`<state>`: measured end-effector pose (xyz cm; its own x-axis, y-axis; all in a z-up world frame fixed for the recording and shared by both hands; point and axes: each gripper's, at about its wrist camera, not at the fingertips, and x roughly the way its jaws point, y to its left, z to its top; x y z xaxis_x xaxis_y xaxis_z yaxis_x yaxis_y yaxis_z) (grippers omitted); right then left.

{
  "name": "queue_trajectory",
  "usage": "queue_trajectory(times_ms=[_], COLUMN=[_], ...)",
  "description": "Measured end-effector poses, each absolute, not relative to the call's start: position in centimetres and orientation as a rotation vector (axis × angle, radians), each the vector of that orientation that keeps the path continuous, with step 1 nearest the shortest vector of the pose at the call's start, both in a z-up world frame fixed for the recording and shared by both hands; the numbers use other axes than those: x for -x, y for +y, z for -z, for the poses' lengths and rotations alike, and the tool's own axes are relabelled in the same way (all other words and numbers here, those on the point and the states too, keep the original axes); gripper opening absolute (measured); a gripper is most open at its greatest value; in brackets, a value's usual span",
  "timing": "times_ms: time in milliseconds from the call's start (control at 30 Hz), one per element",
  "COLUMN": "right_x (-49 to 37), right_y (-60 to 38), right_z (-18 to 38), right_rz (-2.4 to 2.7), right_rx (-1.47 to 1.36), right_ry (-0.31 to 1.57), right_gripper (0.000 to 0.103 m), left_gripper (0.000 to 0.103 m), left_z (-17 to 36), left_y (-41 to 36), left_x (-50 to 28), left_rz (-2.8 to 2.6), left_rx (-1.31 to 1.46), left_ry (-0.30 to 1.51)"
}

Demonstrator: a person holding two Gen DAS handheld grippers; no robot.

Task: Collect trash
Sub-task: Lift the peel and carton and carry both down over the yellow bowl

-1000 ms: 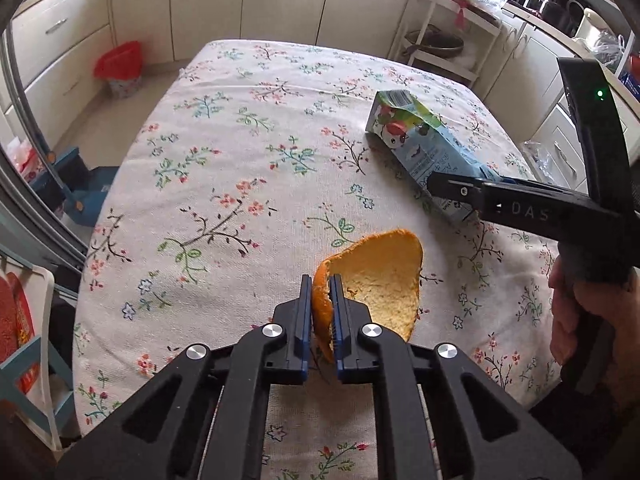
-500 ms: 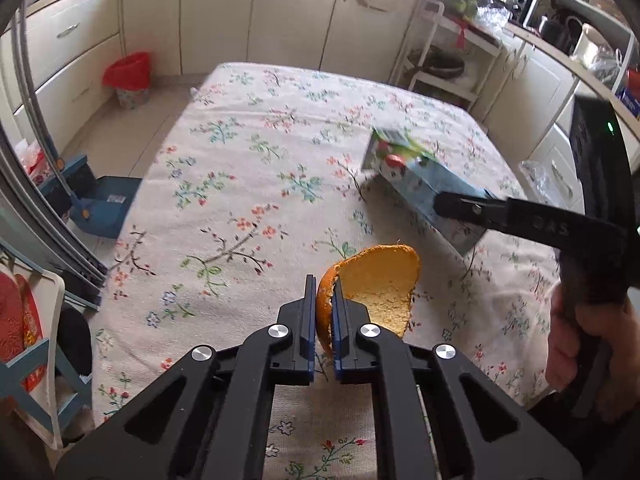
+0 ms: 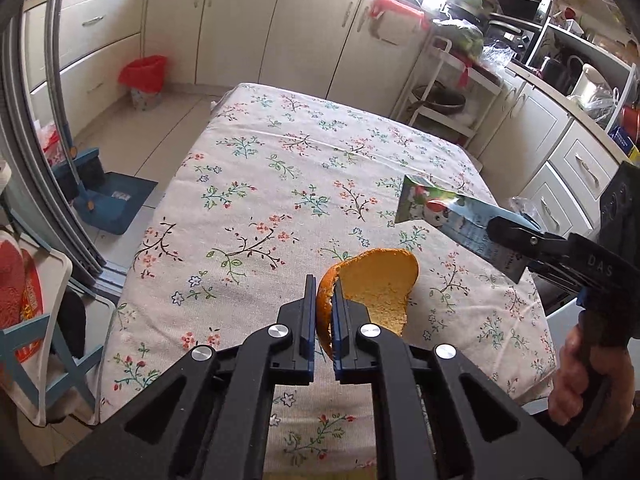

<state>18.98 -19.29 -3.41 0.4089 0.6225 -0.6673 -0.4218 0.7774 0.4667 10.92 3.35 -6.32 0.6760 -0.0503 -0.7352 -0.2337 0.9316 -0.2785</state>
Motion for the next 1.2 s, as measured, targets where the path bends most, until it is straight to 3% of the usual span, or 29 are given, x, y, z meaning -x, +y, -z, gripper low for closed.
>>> queue_trajectory(times_ms=[467,1200], right_x=[-14.0,-6.8], right_y=[-21.4,-26.1], right_z=[2.1,3.6], right_rz=[-0.665,-0.677], right_rx=[-0.224,-0.319], right_ry=[0.840,0.860], right_gripper=[0.054,0.054], left_gripper=[0.006,0.006], left_z=[5.0,5.3], left_y=[2.0,-0.1], left_x=[-7.9,0.4], left_rz=[-0.102,-0.122], left_rx=[0.343,0.326], left_ry=[0.777,0.784])
